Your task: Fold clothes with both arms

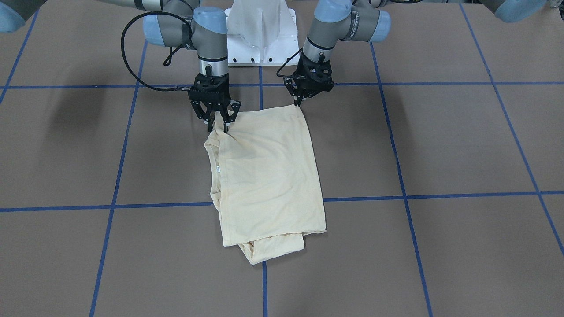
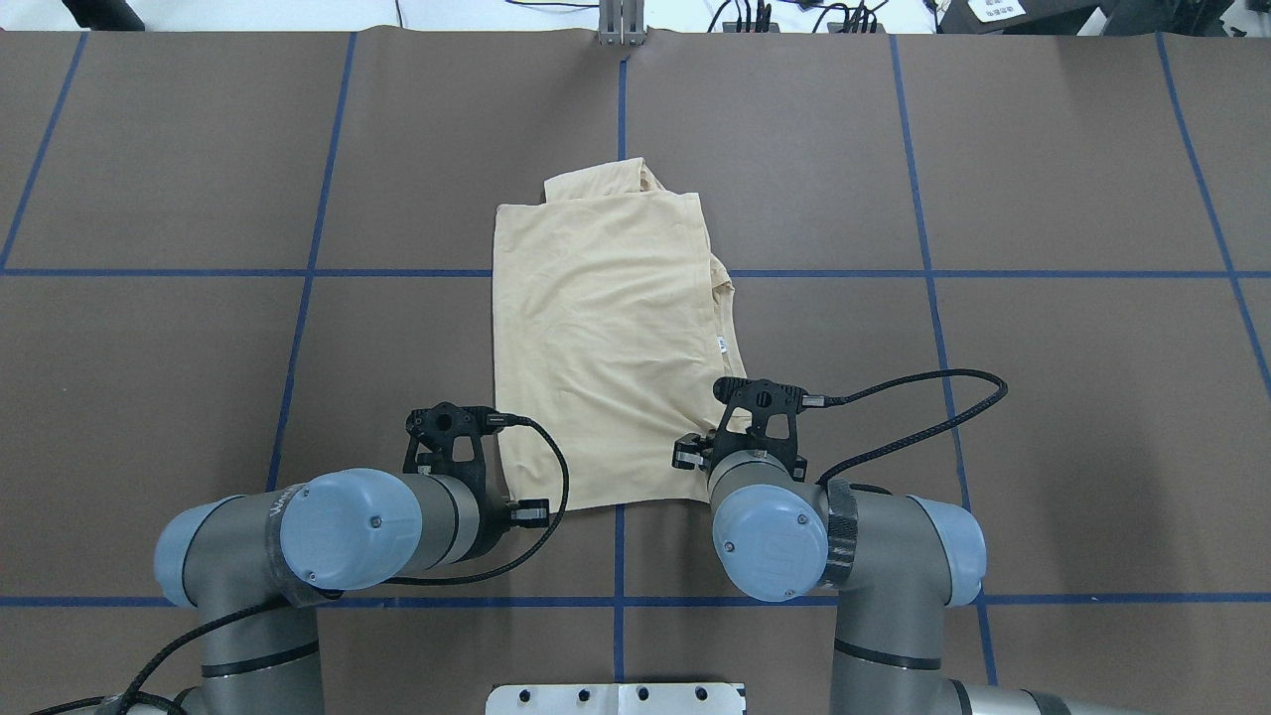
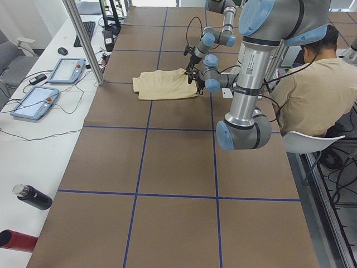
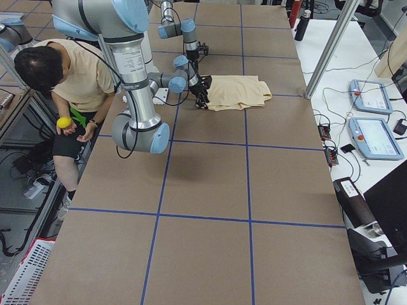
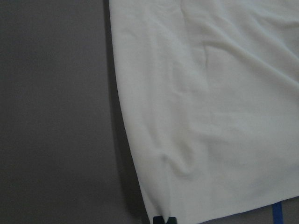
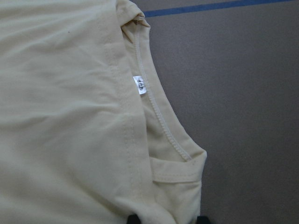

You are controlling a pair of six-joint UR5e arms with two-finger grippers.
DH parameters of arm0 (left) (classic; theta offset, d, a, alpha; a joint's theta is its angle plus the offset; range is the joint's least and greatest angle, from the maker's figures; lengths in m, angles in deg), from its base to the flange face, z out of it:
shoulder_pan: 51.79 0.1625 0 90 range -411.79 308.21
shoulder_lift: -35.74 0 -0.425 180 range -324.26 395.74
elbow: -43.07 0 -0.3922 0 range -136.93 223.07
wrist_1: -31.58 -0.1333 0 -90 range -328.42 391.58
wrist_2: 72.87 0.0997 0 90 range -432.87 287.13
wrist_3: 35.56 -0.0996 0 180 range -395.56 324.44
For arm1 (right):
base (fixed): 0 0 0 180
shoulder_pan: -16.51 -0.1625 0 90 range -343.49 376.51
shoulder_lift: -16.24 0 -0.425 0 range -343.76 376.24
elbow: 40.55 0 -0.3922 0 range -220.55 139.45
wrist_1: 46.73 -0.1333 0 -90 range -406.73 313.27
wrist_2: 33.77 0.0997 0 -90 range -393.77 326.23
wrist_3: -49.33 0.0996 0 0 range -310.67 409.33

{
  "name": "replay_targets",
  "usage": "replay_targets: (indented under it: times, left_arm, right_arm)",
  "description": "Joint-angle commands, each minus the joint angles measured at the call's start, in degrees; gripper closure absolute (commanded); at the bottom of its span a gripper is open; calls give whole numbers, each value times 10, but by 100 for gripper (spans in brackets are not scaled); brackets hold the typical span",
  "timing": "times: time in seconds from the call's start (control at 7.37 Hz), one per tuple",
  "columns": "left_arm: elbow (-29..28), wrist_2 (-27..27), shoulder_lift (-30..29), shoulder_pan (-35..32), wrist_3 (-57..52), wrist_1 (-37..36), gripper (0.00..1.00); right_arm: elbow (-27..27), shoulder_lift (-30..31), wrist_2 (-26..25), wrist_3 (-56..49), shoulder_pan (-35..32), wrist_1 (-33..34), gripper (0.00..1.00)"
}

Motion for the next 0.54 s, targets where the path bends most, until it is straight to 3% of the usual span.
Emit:
replay_targets:
  times: [0.0, 0.14, 0.41]
  left_arm:
    - [0, 0, 0, 0, -1, 1, 100]
    - [-1, 0, 0, 0, -1, 0, 100]
    - [0, 0, 0, 0, -2, 0, 100]
  right_arm:
    - [0, -5, 1, 1, 0, 0, 73]
    - [-1, -8, 1, 1, -1, 0, 99]
    - [-2, -8, 1, 0, -1, 0, 100]
